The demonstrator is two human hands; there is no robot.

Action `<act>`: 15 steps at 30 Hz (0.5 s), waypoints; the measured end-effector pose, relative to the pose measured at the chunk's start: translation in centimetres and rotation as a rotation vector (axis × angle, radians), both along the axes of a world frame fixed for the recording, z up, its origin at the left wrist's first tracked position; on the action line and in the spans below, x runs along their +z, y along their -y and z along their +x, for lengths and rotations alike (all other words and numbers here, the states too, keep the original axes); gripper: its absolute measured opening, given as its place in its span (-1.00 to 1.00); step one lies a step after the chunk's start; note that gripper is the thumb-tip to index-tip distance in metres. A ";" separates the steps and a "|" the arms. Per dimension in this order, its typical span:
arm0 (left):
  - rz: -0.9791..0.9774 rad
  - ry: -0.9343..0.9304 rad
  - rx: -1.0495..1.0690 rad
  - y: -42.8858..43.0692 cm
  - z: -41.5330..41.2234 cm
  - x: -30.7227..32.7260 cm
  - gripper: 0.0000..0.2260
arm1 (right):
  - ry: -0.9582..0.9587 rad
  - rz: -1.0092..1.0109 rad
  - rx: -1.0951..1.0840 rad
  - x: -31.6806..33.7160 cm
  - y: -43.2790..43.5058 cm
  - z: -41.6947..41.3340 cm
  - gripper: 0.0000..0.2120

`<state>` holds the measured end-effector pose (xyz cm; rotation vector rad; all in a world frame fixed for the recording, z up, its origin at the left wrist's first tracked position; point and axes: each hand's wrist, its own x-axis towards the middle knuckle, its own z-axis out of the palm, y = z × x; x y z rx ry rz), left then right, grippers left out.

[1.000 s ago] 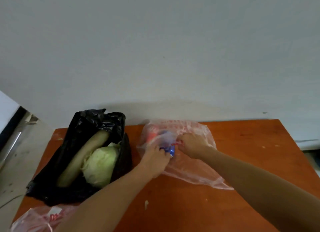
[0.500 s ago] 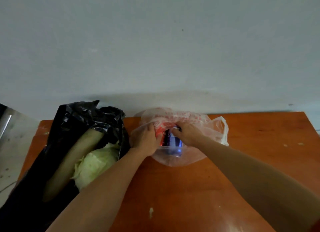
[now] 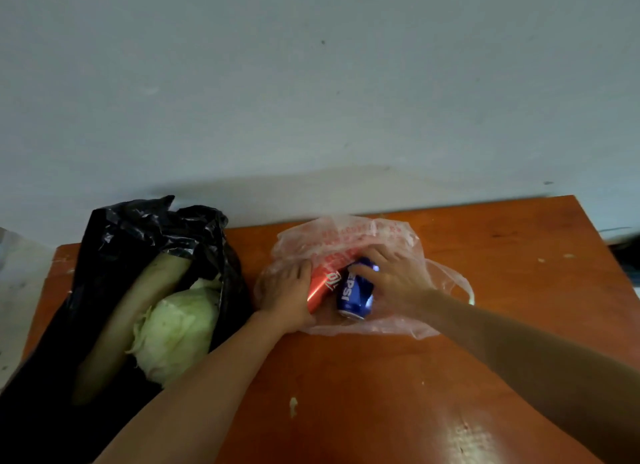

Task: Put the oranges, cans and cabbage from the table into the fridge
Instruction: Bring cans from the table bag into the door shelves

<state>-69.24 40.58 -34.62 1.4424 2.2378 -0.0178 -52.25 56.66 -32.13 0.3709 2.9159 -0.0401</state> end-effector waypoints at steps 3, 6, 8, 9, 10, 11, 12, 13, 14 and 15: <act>0.044 0.005 0.081 0.6 1.2 -0.7 0.01 | 0.128 0.110 0.198 -1.3 1.4 0.4 -0.26; 0.173 0.055 0.151 1.4 1.7 -0.7 -0.07 | 0.202 0.176 0.153 -1.9 2.1 0.5 -0.21; 0.237 0.020 0.158 2.2 2.1 -0.5 -0.18 | 0.191 0.175 0.084 -1.7 2.6 0.5 -0.20; 0.251 0.015 0.166 2.5 2.3 -0.5 -0.21 | 0.195 0.167 0.063 -1.6 2.9 0.4 -0.22; 0.252 0.016 0.177 2.8 2.4 -0.6 -0.21 | 0.196 0.149 0.059 -1.5 3.1 0.5 -0.24; 0.236 0.012 0.190 3.0 2.6 -0.8 -0.20 | 0.180 0.120 0.061 -1.4 3.2 0.6 -0.25; 0.205 -0.003 0.198 3.0 2.7 -0.9 -0.19 | 0.146 0.093 0.068 -1.3 3.3 0.8 -0.25; 0.162 -0.030 0.200 2.9 2.8 -0.9 -0.18 | 0.110 0.073 0.071 -1.1 3.5 1.1 -0.26; 0.123 -0.063 0.200 2.7 2.9 -0.9 -0.17 | 0.059 0.057 0.076 -1.1 3.5 1.6 -0.28; 0.098 -0.089 0.207 2.4 2.8 -0.8 -0.16 | 0.009 0.029 0.071 -1.2 3.6 2.0 -0.31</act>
